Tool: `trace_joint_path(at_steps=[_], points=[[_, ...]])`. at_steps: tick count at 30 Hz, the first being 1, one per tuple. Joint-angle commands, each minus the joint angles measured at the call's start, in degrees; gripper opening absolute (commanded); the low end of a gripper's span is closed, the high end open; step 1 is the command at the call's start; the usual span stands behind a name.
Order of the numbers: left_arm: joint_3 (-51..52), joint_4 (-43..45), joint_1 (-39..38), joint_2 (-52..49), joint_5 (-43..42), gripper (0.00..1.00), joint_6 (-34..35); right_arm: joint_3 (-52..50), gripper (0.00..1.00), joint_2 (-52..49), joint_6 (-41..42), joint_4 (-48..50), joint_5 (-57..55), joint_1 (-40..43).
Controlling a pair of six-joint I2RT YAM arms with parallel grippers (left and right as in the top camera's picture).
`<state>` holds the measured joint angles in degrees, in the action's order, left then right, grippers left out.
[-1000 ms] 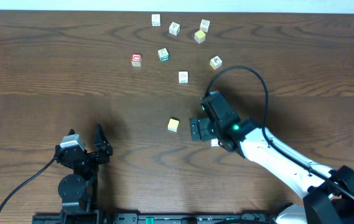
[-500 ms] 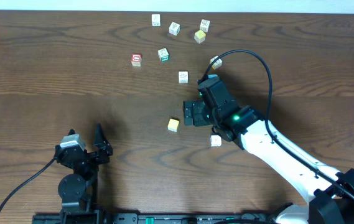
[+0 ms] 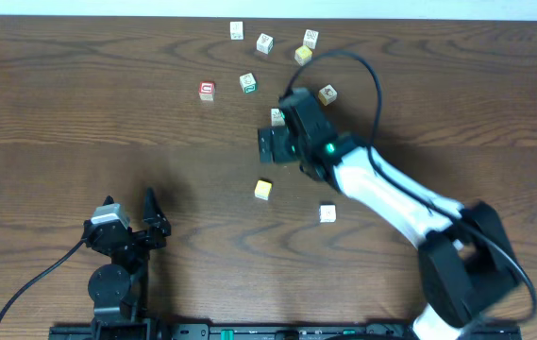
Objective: Lift 5 blocks
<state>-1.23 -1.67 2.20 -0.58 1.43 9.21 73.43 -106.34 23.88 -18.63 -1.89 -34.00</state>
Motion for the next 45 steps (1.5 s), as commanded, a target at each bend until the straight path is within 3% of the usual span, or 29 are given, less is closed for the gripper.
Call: trace_joint_path(at_steps=[1,6,16,22,45], points=[[1.0,-2.4,0.2,0.3,0.7,0.76,0.3,7.7,0.92,-4.5,-3.8,-1.5,-2.3,1.4],[1.0,-2.4,0.2,0.3,0.7,0.76,0.3,13.3,0.86,-9.9,-4.9,-2.7,-7.1,1.7],[1.0,-2.4,0.2,0.3,0.7,0.76,0.3,13.9,0.83,-15.2,-4.9,-0.1,-8.2,2.7],[1.0,-2.4,0.2,0.3,0.7,0.76,0.3,13.9,0.77,-15.7,-4.9,1.7,-8.2,3.3],[1.0,-2.4,0.2,0.3,0.7,0.76,0.3,13.9,0.72,-19.7,-3.8,6.0,-8.2,3.3]])
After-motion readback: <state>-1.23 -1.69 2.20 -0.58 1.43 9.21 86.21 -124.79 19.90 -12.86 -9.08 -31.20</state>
